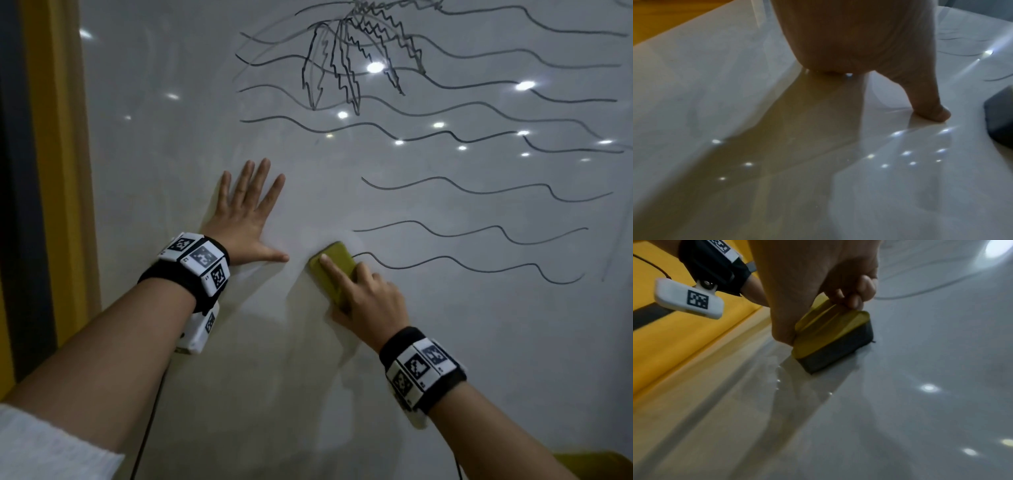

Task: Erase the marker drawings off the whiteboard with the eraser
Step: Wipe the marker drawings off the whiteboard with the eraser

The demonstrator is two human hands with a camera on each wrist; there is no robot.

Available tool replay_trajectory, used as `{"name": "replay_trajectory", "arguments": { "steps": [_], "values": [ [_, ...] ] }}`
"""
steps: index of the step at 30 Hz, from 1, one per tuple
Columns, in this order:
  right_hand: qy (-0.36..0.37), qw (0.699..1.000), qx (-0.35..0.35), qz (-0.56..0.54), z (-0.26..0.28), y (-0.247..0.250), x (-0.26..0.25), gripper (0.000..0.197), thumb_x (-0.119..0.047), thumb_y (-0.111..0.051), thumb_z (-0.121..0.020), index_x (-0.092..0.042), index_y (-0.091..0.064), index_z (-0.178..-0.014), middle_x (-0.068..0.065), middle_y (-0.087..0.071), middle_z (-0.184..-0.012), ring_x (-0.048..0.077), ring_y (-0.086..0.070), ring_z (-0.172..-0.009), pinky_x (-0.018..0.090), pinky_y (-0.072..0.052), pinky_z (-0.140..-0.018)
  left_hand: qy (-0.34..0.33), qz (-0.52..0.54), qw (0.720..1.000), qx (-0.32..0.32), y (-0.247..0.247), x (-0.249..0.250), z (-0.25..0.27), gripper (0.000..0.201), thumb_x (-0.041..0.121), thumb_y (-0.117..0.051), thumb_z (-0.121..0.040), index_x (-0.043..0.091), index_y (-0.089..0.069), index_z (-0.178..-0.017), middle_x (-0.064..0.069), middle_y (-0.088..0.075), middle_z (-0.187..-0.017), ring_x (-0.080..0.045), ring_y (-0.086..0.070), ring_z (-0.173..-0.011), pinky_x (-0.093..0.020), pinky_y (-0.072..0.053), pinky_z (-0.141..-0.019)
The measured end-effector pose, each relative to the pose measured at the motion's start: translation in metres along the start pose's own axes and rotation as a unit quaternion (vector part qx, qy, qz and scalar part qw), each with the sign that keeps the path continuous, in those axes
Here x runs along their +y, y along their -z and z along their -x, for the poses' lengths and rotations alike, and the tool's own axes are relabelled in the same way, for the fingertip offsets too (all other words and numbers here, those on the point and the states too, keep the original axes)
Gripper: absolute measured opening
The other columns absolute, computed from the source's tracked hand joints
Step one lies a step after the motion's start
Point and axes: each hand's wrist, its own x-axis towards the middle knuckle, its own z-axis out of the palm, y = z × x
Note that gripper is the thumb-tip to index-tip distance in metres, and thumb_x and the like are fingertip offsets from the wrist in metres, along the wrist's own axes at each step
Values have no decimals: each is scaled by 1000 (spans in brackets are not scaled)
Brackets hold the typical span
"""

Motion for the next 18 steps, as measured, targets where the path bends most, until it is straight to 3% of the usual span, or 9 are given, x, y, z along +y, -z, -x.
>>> {"name": "replay_trajectory", "arguments": {
  "steps": [3,7,11,13,16,18],
  "values": [
    [-30,999,4,-27,1,-2,-8,106,-48,-81,-38,-33,-41,-134,5,-52,-72,23,-48,-42,22,-29,-34,-1,2,1000,-1,-1,1,-1,128,75,-60,-65,23,34,-136,0,45,-141,-20,40,-132,-44,29,-105],
    [0,1000,5,6,1,-3,2,106,-46,-81,-37,-34,-37,-133,5,-53,-72,23,-49,-43,22,-31,-35,2,0,1000,-3,-1,2,-2,128,74,-59,-66,24,36,-135,-1,46,-141,-21,39,-133,-44,30,-103],
    [-74,997,22,-25,0,5,11,102,-43,-83,-40,-32,-47,-134,7,-54,-75,25,-52,-45,22,-32,-33,3,0,1000,2,0,4,0,128,73,-60,-67,22,37,-133,-3,45,-141,-26,36,-136,-47,27,-105],
    [-66,997,5,-30,7,-1,4,102,-45,-83,-39,-31,-48,-134,7,-54,-74,24,-51,-44,22,-32,-32,1,3,1000,3,1,6,1,128,71,-61,-68,23,37,-134,-6,41,-146,-28,36,-136,-49,23,-108],
    [-31,999,-8,-6,12,-4,11,105,-43,-82,-38,-34,-38,-133,5,-52,-71,24,-48,-43,23,-31,-33,-31,-24,999,6,-1,7,1,128,72,-58,-70,25,44,-133,-7,42,-145,-25,43,-131,-53,23,-107],
    [-59,998,2,-11,8,1,19,105,-43,-83,-39,-33,-37,-134,7,-53,-73,24,-49,-44,22,-33,-33,-65,-43,997,7,-1,13,0,127,75,-54,-70,27,47,-129,-6,44,-143,-24,47,-128,-54,25,-105]
  ]
}}
